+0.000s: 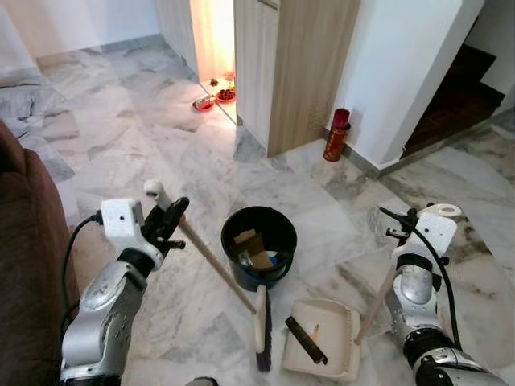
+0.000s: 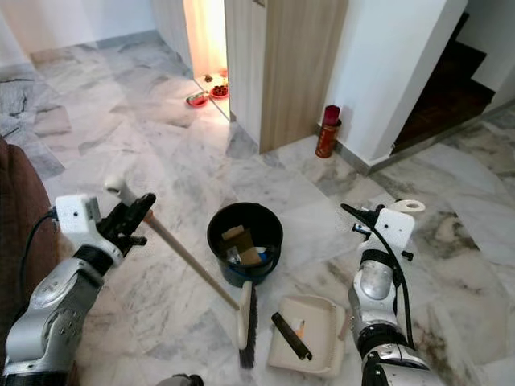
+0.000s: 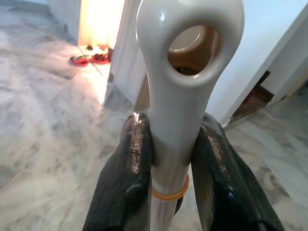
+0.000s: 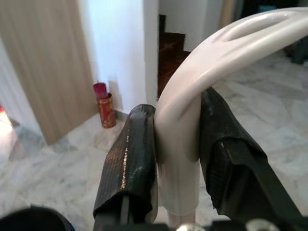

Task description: Sweep floor

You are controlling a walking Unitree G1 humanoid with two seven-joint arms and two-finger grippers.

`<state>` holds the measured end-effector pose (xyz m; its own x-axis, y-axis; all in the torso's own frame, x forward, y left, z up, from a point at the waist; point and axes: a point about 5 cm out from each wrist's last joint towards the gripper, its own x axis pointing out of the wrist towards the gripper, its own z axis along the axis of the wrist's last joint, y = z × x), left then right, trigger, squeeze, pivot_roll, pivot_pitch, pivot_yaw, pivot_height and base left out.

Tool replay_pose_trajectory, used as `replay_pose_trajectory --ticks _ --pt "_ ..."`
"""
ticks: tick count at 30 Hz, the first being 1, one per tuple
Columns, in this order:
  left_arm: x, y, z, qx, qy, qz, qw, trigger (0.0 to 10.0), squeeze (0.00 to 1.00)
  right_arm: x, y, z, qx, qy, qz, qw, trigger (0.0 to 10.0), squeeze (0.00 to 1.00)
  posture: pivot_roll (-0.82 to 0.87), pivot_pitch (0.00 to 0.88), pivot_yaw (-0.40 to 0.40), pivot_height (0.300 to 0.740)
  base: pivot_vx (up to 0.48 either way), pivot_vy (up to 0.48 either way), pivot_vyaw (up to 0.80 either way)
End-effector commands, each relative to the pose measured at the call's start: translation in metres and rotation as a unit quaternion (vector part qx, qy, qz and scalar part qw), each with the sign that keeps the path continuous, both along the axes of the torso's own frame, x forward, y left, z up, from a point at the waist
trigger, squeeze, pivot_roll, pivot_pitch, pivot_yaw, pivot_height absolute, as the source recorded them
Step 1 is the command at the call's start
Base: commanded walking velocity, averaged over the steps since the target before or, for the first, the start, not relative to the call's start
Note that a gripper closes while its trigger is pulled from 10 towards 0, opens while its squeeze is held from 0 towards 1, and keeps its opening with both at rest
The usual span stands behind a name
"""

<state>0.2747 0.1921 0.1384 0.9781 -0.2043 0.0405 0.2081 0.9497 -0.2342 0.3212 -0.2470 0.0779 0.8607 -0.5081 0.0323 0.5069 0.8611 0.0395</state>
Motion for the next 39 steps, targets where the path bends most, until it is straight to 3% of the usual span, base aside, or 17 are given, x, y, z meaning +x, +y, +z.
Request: replay_pose_trajectory --ticks 1,7,9,11,14,17,19,20,26,31,39 --pt "-0.004 0.004 0.005 0.012 -0.009 -0.002 1.000 10.0 0.00 0.004 -0.011 0.009 0.040 -0.023 -0.028 0.999 10.0 0.00 0.16 0.000 -0.051 0.740 0.000 0.000 0.00" --pt "-0.016 0.019 -0.009 0.033 0.018 0.020 0.999 10.0 0.00 0.005 -0.029 0.020 0.094 -0.060 -0.073 0.991 10.0 0.00 0.16 0.000 -0.040 0.740 0.000 0.000 0.00" --pt "-0.018 0.021 -0.011 0.035 0.024 0.023 0.999 10.0 0.00 0.005 -0.031 0.023 0.089 -0.064 -0.075 0.991 10.0 0.00 0.16 0.000 -0.039 0.740 0.000 0.000 0.00" --pt "-0.027 0.028 -0.021 0.054 0.046 0.028 0.997 10.0 0.00 0.006 -0.037 0.031 0.054 -0.070 -0.078 0.993 10.0 0.00 0.16 0.000 -0.037 0.740 0.000 0.000 0.00" --pt "-0.031 0.031 -0.024 0.059 0.052 0.033 0.996 10.0 0.00 0.006 -0.039 0.032 0.052 -0.068 -0.068 0.994 10.0 0.00 0.17 0.000 -0.038 0.740 0.000 0.000 0.00" --pt "-0.032 0.037 -0.028 0.060 0.060 0.042 0.996 10.0 0.00 0.009 -0.035 0.032 0.046 -0.067 -0.007 0.997 10.0 0.00 0.17 0.000 -0.036 0.740 0.000 0.000 0.00" --pt "-0.033 0.039 -0.032 0.061 0.067 0.043 0.995 10.0 0.00 0.014 -0.023 0.029 0.063 -0.062 0.081 0.993 10.0 0.00 0.16 0.000 -0.028 0.740 0.000 0.000 0.00" --pt "-0.034 0.039 -0.034 0.062 0.070 0.043 0.995 10.0 0.00 0.014 -0.020 0.028 0.060 -0.062 0.096 0.992 10.0 0.00 0.16 0.000 -0.028 0.740 0.000 0.000 0.00" --pt "-0.035 0.039 -0.038 0.064 0.076 0.042 0.994 10.0 0.00 0.013 -0.019 0.023 0.072 -0.056 0.116 0.989 10.0 0.00 0.15 0.000 -0.024 0.740 0.000 0.000 0.00" --pt "-0.038 0.039 -0.045 0.064 0.087 0.045 0.993 10.0 0.00 0.015 -0.015 0.018 0.136 -0.060 0.160 0.976 10.0 0.00 0.15 0.000 -0.022 0.740 0.000 0.000 0.00" --pt "-0.037 0.037 -0.048 0.061 0.088 0.043 0.993 10.0 0.00 0.018 -0.007 0.018 0.146 -0.060 0.206 0.966 10.0 0.00 0.15 0.000 -0.022 0.740 0.000 0.000 0.00"
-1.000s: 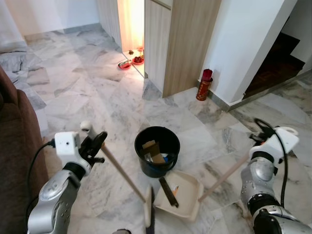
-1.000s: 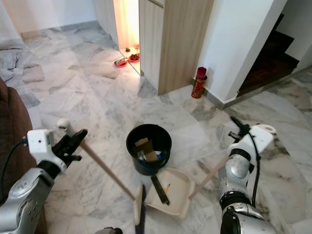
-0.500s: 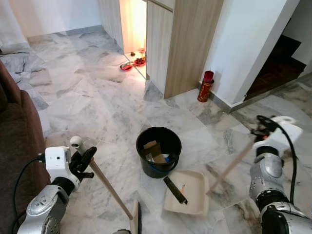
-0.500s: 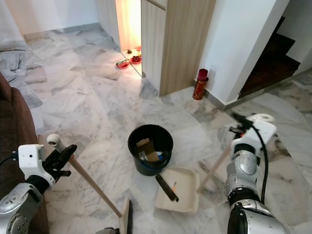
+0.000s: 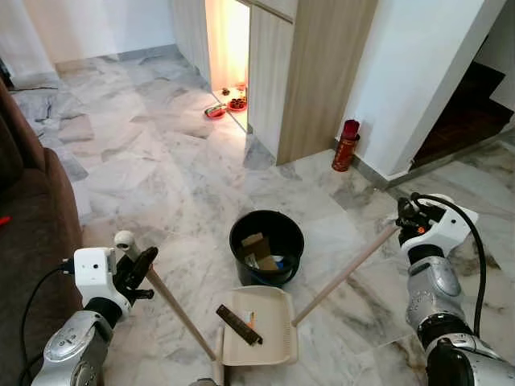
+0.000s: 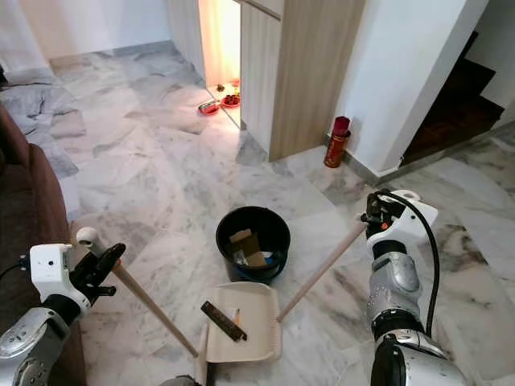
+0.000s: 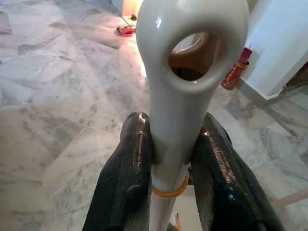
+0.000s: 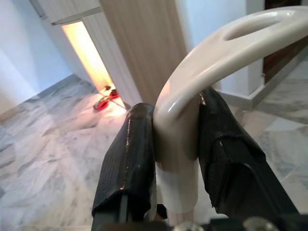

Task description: Sweep floor

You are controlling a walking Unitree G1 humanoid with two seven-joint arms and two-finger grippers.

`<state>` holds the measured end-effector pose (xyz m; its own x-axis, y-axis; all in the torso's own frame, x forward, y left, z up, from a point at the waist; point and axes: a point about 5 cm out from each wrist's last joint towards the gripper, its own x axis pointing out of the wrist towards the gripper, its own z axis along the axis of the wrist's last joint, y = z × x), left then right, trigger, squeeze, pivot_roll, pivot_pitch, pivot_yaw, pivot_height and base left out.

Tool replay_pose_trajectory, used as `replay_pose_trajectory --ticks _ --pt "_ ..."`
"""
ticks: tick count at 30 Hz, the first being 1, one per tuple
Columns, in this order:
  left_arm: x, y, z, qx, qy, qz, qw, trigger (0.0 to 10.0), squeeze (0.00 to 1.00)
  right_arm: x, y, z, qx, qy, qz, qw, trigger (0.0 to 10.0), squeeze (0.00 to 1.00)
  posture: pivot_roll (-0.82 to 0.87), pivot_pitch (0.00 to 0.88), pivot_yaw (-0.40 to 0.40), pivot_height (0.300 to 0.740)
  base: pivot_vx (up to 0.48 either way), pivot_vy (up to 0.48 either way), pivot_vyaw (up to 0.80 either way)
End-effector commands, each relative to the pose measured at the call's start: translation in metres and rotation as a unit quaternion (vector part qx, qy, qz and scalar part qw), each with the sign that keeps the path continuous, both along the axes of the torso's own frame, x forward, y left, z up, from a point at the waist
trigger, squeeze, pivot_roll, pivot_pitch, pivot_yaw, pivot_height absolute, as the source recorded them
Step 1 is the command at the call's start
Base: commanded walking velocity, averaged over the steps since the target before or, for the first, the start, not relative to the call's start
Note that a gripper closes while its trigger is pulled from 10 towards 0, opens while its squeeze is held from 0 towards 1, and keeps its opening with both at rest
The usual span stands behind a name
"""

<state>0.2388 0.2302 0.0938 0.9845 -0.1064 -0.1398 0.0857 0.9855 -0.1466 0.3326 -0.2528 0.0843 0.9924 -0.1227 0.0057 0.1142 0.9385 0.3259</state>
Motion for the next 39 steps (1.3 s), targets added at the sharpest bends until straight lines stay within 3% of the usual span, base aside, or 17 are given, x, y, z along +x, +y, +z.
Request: replay_pose_trajectory --ticks 1,9,14,15,18,27,33,35,36,39 --pt "0.000 -0.001 -0.004 0.003 0.006 -0.004 1.000 10.0 0.00 0.009 -0.001 0.017 0.021 -0.039 -0.004 0.999 10.0 0.00 0.15 0.000 -0.021 0.740 0.000 0.000 0.00" --pt "-0.001 -0.003 -0.011 0.009 0.013 -0.005 1.000 10.0 0.00 0.017 0.002 0.036 0.052 -0.086 0.011 0.995 10.0 0.00 0.15 0.000 -0.021 0.740 0.000 0.000 0.00" --pt "0.000 -0.002 -0.006 0.067 -0.002 -0.002 0.998 10.0 0.00 0.024 0.005 0.050 0.052 -0.114 0.015 0.992 10.0 0.00 0.16 0.000 -0.023 0.740 0.000 0.000 0.00" --pt "-0.001 0.004 -0.002 0.097 -0.011 0.024 0.995 10.0 0.00 0.025 0.008 0.053 0.052 -0.119 0.019 0.991 10.0 0.00 0.16 0.000 -0.023 0.740 0.000 0.000 0.00" --pt "-0.004 0.014 0.006 0.133 -0.027 0.058 0.989 10.0 0.00 0.027 0.011 0.055 0.055 -0.124 0.024 0.990 10.0 0.00 0.16 0.000 -0.023 0.740 0.000 0.000 0.00" --pt "-0.005 0.025 0.025 0.204 -0.075 0.118 0.969 10.0 0.00 0.028 0.019 0.056 0.062 -0.131 0.022 0.989 10.0 0.00 0.17 0.000 -0.026 0.740 0.000 0.000 0.00" --pt "0.002 0.016 0.016 0.194 -0.069 0.105 0.973 10.0 0.00 0.034 0.023 0.072 0.069 -0.165 0.020 0.984 10.0 0.00 0.16 0.000 -0.020 0.740 0.000 0.000 0.00" --pt "0.004 0.012 0.014 0.191 -0.071 0.104 0.974 10.0 0.00 0.036 0.020 0.083 0.066 -0.183 0.006 0.981 10.0 0.00 0.15 0.000 -0.020 0.740 0.000 0.000 0.00" --pt "0.007 0.008 0.012 0.190 -0.071 0.103 0.974 10.0 0.00 0.037 0.014 0.098 0.058 -0.208 -0.025 0.976 10.0 0.00 0.15 0.000 -0.025 0.740 0.000 0.000 0.00" --pt "0.009 0.005 0.010 0.188 -0.073 0.102 0.974 10.0 0.00 0.038 0.012 0.103 0.051 -0.212 -0.035 0.975 10.0 0.00 0.15 0.000 -0.030 0.740 0.000 0.000 0.00"
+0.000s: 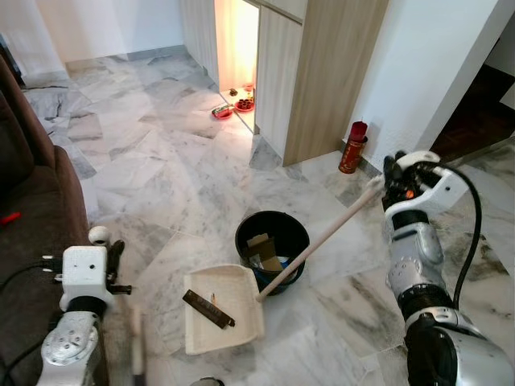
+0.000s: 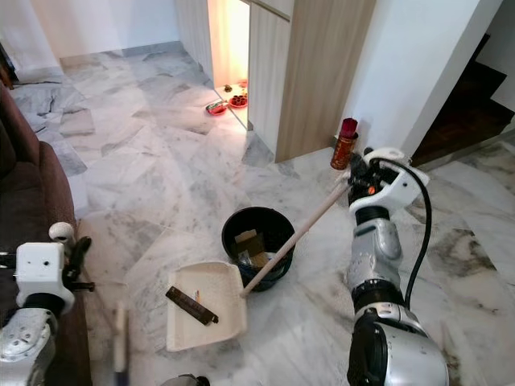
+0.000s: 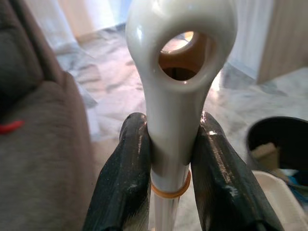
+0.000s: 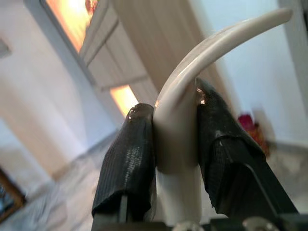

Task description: Sweep floor

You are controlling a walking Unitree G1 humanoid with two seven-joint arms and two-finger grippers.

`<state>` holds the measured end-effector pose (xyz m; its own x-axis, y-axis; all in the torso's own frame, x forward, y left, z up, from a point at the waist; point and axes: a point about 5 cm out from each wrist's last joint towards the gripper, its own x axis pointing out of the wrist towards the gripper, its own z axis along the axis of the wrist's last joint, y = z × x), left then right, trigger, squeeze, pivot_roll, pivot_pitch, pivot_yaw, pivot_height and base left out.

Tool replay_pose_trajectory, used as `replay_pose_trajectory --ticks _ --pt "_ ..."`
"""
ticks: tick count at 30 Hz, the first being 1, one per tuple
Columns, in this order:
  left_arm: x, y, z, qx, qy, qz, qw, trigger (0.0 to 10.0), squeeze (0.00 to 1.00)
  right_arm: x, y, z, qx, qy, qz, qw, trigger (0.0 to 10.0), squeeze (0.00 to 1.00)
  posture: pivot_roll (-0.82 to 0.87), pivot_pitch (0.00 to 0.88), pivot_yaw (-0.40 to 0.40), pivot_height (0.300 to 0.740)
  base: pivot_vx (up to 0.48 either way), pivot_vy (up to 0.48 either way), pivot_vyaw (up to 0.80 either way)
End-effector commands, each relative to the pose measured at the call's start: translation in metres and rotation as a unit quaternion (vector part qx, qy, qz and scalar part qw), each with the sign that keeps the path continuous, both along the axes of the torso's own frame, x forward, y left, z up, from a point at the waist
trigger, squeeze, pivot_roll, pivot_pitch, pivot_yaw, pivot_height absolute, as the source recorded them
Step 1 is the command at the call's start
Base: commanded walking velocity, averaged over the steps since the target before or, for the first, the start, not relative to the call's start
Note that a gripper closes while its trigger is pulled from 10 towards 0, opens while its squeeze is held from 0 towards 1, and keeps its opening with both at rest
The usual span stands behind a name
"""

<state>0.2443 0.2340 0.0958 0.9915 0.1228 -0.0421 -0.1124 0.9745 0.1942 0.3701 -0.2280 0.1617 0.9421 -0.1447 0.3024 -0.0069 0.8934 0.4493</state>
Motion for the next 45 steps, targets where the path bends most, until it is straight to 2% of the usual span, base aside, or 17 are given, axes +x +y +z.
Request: replay_pose_trajectory --ticks 1,2,6,8,17,21,23,24,28,30,40,45 --pt "0.004 0.000 0.008 0.019 -0.025 0.000 1.000 10.0 0.00 0.000 -0.014 0.026 -0.002 -0.054 -0.040 0.998 10.0 0.00 0.15 0.000 -0.030 0.740 0.000 0.000 0.00" --pt "0.005 -0.005 0.005 0.013 -0.024 -0.008 1.000 10.0 0.00 0.001 -0.018 0.033 0.000 -0.061 -0.060 0.996 10.0 0.00 0.15 0.000 -0.032 0.740 0.000 0.000 0.00" --pt "0.007 -0.011 0.002 0.012 -0.018 -0.017 1.000 10.0 0.00 0.003 -0.021 0.043 0.005 -0.072 -0.073 0.995 10.0 0.00 0.14 0.000 -0.035 0.740 0.000 0.000 0.00" --pt "0.007 -0.013 0.001 0.010 -0.019 -0.020 1.000 10.0 0.00 0.004 -0.024 0.050 0.024 -0.082 -0.083 0.993 10.0 0.00 0.14 0.000 -0.036 0.740 0.000 0.000 0.00" --pt "0.011 -0.019 -0.001 0.009 -0.023 -0.028 0.999 10.0 0.00 0.002 -0.032 0.064 0.039 -0.101 -0.120 0.987 10.0 0.00 0.13 0.000 -0.034 0.740 0.000 0.000 0.00" --pt "0.016 -0.025 0.000 0.009 -0.031 -0.036 0.999 10.0 0.00 -0.002 -0.036 0.073 -0.013 -0.111 -0.159 0.981 10.0 0.00 0.13 0.000 -0.032 0.740 0.000 0.000 0.00" --pt "0.016 -0.026 0.000 0.008 -0.032 -0.037 0.999 10.0 0.00 -0.003 -0.037 0.074 -0.021 -0.113 -0.165 0.980 10.0 0.00 0.13 0.000 -0.032 0.740 0.000 0.000 0.00" --pt "0.017 -0.028 0.000 0.006 -0.034 -0.039 0.999 10.0 0.00 -0.005 -0.039 0.075 -0.047 -0.113 -0.174 0.977 10.0 0.00 0.12 0.000 -0.035 0.740 0.000 0.000 0.00" --pt "0.022 -0.029 0.001 0.001 -0.041 -0.037 0.998 10.0 0.00 -0.007 -0.041 0.078 -0.084 -0.115 -0.188 0.972 10.0 0.00 0.12 0.000 -0.037 0.740 0.000 0.000 0.00" --pt "0.024 -0.030 0.003 -0.001 -0.048 -0.039 0.998 10.0 0.00 -0.008 -0.042 0.081 -0.092 -0.119 -0.199 0.968 10.0 0.00 0.12 0.000 -0.037 0.740 0.000 0.000 0.00" --pt "0.029 -0.035 0.004 -0.011 -0.057 -0.047 0.997 10.0 0.00 -0.008 -0.040 0.079 -0.085 -0.120 -0.200 0.969 10.0 0.00 0.12 0.000 -0.034 0.740 0.000 0.000 0.00" --pt "0.027 -0.037 0.002 -0.014 -0.057 -0.050 0.997 10.0 0.00 -0.009 -0.039 0.076 -0.083 -0.120 -0.199 0.969 10.0 0.00 0.12 0.000 -0.031 0.740 0.000 0.000 0.00"
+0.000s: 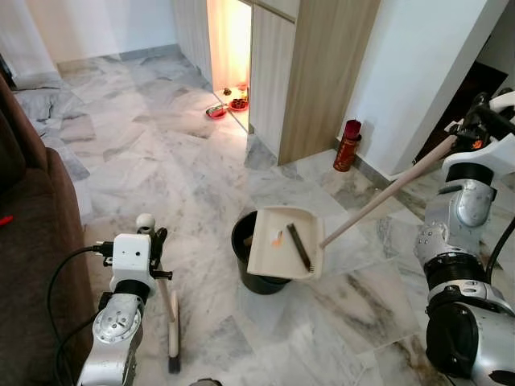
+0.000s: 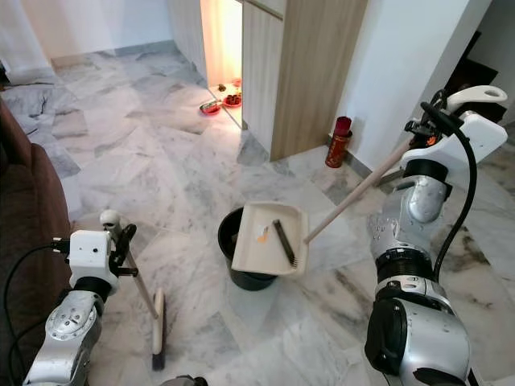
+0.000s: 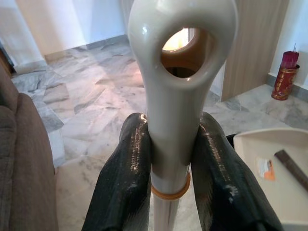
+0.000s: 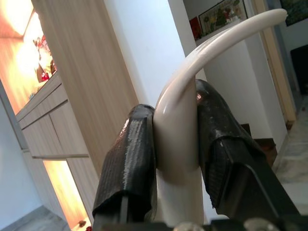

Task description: Sweep floor

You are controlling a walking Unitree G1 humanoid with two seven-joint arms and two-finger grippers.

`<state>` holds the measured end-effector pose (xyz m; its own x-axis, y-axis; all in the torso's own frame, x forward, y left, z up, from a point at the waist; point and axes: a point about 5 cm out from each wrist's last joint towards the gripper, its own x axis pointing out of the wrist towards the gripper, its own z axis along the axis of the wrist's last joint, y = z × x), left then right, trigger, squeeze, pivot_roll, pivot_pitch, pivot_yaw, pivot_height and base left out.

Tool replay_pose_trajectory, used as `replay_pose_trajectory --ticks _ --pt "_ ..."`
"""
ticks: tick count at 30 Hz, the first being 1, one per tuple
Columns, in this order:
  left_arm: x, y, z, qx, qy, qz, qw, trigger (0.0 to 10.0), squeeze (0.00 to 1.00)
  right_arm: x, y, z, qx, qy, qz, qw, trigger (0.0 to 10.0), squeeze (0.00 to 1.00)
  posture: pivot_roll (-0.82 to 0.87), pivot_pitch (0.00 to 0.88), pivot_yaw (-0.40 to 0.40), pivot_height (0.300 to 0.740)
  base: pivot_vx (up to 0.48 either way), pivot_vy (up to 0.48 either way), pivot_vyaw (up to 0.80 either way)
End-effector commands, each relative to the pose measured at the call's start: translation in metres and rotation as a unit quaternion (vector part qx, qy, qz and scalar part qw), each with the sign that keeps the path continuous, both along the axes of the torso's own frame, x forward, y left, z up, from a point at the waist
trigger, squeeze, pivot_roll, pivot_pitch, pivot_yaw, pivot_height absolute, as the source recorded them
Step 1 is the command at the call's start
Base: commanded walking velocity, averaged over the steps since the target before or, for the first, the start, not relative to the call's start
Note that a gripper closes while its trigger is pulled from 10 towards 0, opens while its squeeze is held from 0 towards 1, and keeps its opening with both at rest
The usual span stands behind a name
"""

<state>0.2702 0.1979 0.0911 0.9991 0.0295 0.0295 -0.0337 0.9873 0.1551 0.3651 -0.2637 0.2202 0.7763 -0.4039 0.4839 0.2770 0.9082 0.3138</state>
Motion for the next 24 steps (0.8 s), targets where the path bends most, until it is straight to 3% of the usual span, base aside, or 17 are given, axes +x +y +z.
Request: replay_pose_trajectory --ticks 1,5,24 --pt "0.0004 0.0009 0.0068 0.001 -0.020 -0.001 1.000 10.0 0.00 -0.0036 -0.0034 0.0174 -0.005 -0.044 -0.009 0.999 10.0 0.00 0.12 0.000 -0.031 0.740 0.244 0.000 0.00" --pt "-0.0014 -0.0003 0.0056 0.001 -0.020 -0.006 1.000 10.0 0.00 -0.0024 -0.0047 0.0117 0.018 -0.036 -0.001 0.999 10.0 0.00 0.13 0.000 -0.035 0.740 0.249 0.000 0.00" --pt "-0.0008 0.0007 0.0071 0.003 -0.027 0.001 1.000 10.0 0.00 0.0019 0.0049 0.0155 0.006 -0.041 0.038 0.998 10.0 0.00 0.13 0.000 -0.043 0.740 0.306 0.000 0.00"
